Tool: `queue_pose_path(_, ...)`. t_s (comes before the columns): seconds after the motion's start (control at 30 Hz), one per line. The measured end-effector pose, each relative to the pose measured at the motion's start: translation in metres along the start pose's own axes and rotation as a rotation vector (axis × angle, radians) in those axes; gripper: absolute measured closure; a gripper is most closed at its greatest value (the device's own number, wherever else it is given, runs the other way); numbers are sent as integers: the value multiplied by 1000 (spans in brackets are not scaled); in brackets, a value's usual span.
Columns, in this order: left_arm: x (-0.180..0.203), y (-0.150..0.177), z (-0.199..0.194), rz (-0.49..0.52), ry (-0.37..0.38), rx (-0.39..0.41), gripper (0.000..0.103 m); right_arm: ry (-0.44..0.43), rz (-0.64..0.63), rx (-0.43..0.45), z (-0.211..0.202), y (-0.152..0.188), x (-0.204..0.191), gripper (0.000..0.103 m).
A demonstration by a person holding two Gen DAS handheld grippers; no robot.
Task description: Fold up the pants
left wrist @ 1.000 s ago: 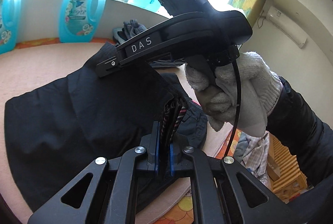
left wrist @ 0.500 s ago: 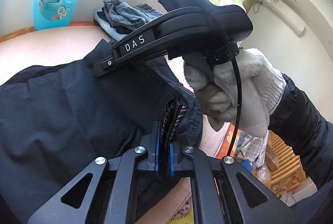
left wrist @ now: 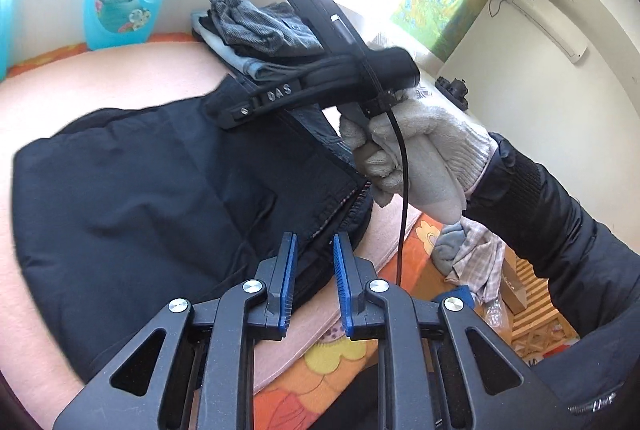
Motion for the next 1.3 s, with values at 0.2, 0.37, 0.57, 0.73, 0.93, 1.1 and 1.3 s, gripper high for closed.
queue_pose_path(0.2, -69, 12, -52, -76, -267, 89, 86, -7, 22, 5, -2, 5, 2, 98)
queue_pose_path(0.37, -102, 18, -35, -124, -259, 6, 86, -14, 42, 0, -1, 7, 6, 98)
queue_pose_path(0.57, -85, 53, 5, 51, -375, -136, 86, 7, 50, -14, 4, 5, 10, 98)
queue_pose_path(0.73, -81, 61, -3, 75, -370, -132, 86, -25, 90, -13, 7, 6, 20, 98)
queue_pose_path(0.93, -84, 66, -6, 95, -394, -123, 86, -25, 165, 39, -10, 18, 41, 80)
queue_pose_path(1.1, -76, 64, -17, 85, -380, -85, 86, 62, 152, 143, -42, 32, 41, 80)
queue_pose_path(1.3, -73, 73, -12, 111, -391, -99, 86, 55, 62, 199, -51, 26, 4, 78)
Point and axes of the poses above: each gripper's, at about its wrist camera, not at the fingertips, and z roughly the way its jaws point, x to its right, y to its underside, the point moved 6 cm from there along z, roughly the way its jaws point, and after that the axes turned 13 degrees about -x, right-handed, at the moved point
